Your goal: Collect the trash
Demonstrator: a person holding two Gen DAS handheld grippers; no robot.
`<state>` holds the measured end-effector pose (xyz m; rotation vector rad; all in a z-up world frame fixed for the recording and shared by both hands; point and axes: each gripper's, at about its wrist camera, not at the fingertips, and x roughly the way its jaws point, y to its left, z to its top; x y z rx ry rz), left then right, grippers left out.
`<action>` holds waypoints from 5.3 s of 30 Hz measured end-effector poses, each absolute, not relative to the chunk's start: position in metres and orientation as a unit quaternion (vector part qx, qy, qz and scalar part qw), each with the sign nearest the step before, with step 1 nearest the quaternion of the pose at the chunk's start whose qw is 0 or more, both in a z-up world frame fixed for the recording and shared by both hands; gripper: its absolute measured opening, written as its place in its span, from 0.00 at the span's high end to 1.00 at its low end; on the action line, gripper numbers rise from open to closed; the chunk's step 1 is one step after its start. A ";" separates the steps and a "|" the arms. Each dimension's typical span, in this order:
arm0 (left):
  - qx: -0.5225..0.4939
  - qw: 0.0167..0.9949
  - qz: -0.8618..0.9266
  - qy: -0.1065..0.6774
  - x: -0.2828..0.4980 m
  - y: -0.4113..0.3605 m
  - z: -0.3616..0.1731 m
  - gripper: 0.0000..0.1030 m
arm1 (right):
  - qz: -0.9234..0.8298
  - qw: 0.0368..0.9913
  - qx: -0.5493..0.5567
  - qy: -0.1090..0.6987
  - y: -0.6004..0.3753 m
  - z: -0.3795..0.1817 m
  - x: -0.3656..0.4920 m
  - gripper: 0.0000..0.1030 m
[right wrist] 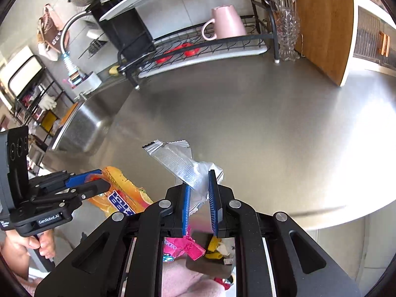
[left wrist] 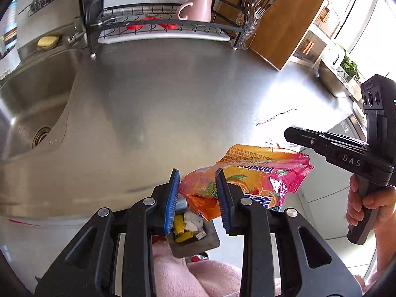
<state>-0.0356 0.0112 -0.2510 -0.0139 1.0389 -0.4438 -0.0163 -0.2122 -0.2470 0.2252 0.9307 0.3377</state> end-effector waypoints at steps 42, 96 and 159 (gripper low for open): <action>0.083 0.712 -0.135 0.684 -0.076 -0.002 -0.627 0.69 | 0.020 0.736 0.116 0.666 -0.144 -0.636 -0.064 0.83; -0.031 0.909 -0.125 0.397 -0.083 0.024 -0.158 0.08 | 0.002 0.912 0.034 0.409 -0.223 -0.186 -0.088 0.03; 0.007 0.972 -0.044 0.232 -0.097 0.010 0.027 0.08 | -0.046 0.972 0.026 0.227 -0.219 0.018 -0.116 0.03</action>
